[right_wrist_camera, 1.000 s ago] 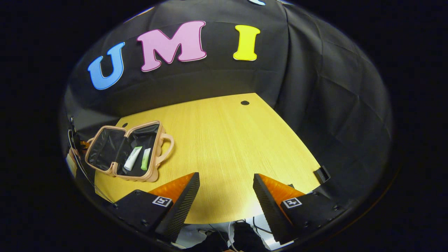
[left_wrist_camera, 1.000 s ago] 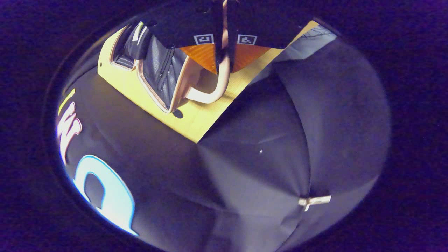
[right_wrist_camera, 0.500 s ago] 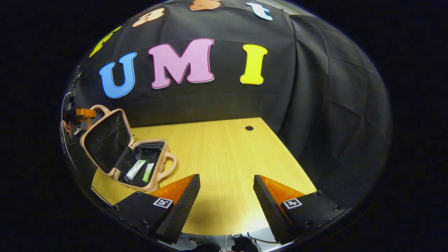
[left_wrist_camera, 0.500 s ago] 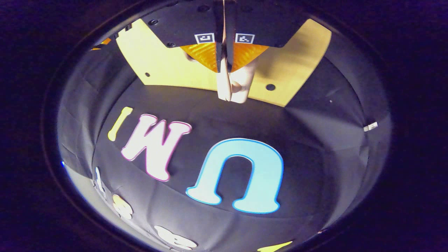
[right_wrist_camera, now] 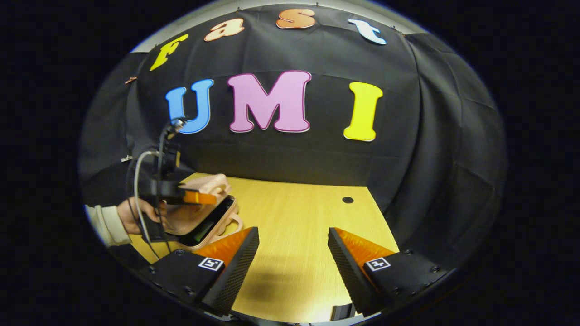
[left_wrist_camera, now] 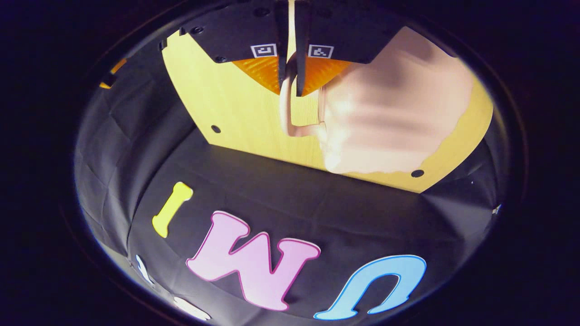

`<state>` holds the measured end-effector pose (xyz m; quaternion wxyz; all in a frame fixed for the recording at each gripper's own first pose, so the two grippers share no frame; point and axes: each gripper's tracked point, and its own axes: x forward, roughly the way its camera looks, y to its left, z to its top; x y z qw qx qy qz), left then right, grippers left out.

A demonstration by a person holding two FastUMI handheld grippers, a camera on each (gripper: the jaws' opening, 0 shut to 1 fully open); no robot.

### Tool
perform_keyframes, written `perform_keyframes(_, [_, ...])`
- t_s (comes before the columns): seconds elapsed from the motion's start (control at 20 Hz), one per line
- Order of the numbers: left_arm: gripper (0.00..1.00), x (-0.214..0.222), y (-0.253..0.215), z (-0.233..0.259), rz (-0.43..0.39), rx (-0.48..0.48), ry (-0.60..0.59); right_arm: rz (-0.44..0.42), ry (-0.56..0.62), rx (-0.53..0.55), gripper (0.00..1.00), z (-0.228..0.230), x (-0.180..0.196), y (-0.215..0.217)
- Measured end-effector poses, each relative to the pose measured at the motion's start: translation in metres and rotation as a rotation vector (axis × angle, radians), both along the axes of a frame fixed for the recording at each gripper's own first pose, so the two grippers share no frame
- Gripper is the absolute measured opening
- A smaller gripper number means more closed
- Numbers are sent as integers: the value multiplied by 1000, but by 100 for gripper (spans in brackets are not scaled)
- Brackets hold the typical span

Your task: First open the suitcase, pack the skin care products into it, and then close the suitcase.

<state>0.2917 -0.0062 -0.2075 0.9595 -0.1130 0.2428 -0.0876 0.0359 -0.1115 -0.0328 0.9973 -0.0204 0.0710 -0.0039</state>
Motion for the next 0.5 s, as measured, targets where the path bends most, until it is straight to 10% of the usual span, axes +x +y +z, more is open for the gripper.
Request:
perform_keyframes(0.35, [35, -9, -27, -32, 32, 112, 12, 70, 9, 42, 97, -3, 9, -19])
perform_keyframes(0.45, [65, -21, -25, 8, 53, 111, -97, 80, -1, 51, 97, 2, 10, -13])
perform_keyframes(0.5, [96, -37, -21, 32, 59, 116, -169, 79, -12, 48, 98, 7, 10, -12])
